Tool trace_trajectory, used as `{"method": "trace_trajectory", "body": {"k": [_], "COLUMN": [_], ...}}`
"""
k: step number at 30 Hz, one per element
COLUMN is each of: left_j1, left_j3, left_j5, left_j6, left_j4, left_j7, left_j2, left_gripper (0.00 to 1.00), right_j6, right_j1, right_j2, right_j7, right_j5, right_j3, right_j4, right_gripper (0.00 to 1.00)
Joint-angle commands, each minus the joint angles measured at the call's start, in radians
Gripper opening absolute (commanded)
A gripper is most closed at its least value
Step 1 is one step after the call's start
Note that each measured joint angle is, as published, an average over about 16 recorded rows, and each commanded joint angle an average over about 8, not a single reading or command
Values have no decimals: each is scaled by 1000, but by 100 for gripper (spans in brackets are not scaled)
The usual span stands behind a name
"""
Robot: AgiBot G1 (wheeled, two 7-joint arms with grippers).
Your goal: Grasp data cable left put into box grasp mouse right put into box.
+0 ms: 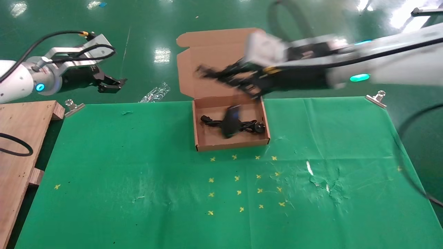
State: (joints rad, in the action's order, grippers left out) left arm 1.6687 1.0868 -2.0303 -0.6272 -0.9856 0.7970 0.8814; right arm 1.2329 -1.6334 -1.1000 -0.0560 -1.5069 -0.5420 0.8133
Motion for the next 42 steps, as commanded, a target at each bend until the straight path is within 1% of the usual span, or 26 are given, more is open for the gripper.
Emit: {"method": "trace_trajectory", "body": {"k": [1, 5, 10, 11, 12, 18, 19, 20, 42], "left_j1": [-1, -2, -3, -3, -4, -3, -3, -3, -4], "left_j3": [0, 0, 1, 1, 1, 0, 0, 0, 0], "left_j5": [-6, -14, -21, -23, -24, -26, -26, -27, -26], "left_j6": [-1, -2, -3, -3, -3, -3, -3, -3, -3], "left_j4": [-5, -11, -17, -18, -18, -21, -21, -21, -21], "left_j7": [7, 17, 26, 27, 29, 33, 33, 34, 33], "left_j2": [-1, -3, -4, -4, -4, -8, -9, -9, -6], "left_gripper": [100, 100, 100, 100, 100, 100, 100, 100, 100], "right_j6": [-2, -24, -66, -74, -81, -107, -109, -111, -101], "right_j1": [-9, -8, -12, -12, -12, -14, -15, -16, -10], "right_j2": [-61, -127, -171, -176, -181, -203, -205, -207, -194], "right_j7": [-2, -17, -54, -67, -78, -124, -125, -127, -119], "right_j5": [-20, -29, -36, -37, -36, -33, -33, -33, -30], "right_j3": [-26, -41, -44, -43, -42, -38, -38, -38, -36], "right_j4": [-35, -171, -331, -357, -379, -470, -476, -483, -450], "right_gripper": [0, 0, 0, 3, 11, 86, 95, 100, 100]}}
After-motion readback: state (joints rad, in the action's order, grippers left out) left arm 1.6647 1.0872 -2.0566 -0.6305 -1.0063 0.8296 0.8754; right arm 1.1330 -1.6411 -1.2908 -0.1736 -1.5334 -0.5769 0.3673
